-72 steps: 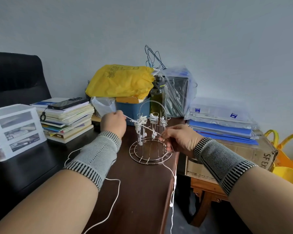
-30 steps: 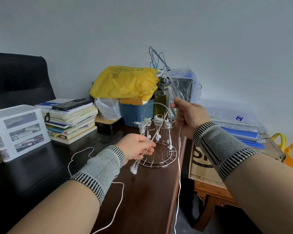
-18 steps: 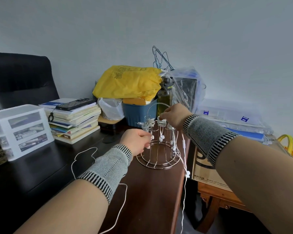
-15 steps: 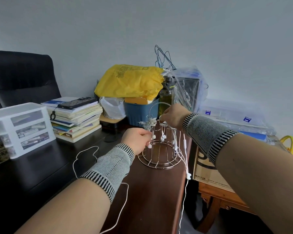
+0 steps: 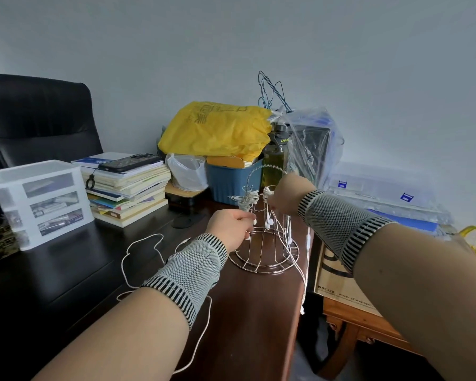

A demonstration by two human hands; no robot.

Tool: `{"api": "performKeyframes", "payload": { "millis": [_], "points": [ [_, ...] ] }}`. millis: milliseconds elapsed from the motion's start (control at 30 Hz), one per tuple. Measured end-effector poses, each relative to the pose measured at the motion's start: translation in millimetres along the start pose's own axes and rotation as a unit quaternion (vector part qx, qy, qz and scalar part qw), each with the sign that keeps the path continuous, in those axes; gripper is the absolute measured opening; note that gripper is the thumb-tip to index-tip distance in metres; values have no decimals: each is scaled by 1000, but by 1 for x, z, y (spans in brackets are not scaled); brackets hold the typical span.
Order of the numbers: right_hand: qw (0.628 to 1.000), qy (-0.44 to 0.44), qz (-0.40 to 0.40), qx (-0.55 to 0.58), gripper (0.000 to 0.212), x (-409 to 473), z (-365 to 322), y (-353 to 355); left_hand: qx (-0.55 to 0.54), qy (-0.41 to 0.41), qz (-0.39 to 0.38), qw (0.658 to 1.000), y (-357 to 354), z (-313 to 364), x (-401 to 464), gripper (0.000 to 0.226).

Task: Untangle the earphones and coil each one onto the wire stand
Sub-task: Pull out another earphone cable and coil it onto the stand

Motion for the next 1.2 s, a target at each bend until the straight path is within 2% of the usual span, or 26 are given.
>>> {"api": "performKeyframes", "payload": {
  "millis": [167,300,467,667,800,867,933,1100,1200],
  "points": [
    [999,44,-8,-31,34,4,-9,-6,-23,-3,6,1000,-7,1,1,19],
    [992,106,-41,-53,19,0,-14,-6,-54,8,-9,998,-12,2,0,18],
    [989,144,-39,14,29,-11,-11,-6,-50,10,-8,999,-18,-3,0,16],
    [987,157,-13,17,30,-15,-7,-9,-50,18,33,998,-15,-4,-2,15],
    [987,160,17,14,31,-17,-5,-13,-212,79,-18,974,1,-1,-7,18],
    [986,163,27,11,32,-16,-4,-14,-238,88,-33,967,13,-1,-11,24],
    [985,165,38,5,33,-16,-3,-16,-204,93,-50,973,24,-4,-15,27],
    [986,157,48,11,33,-14,-1,-21,5,75,-105,992,48,-16,-25,29],
    [988,141,65,17,31,-14,-1,-22,50,64,-104,991,62,-20,-30,30]
  ]
}}
Point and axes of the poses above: each hand's wrist, its own x-axis towards the middle knuckle, its own y-axis out of the back of the hand, z = x × y, the point moved 1 cm from there along x, towards the middle knuckle, and after that the axes turned 15 degrees about y, right-handed, at the moved point
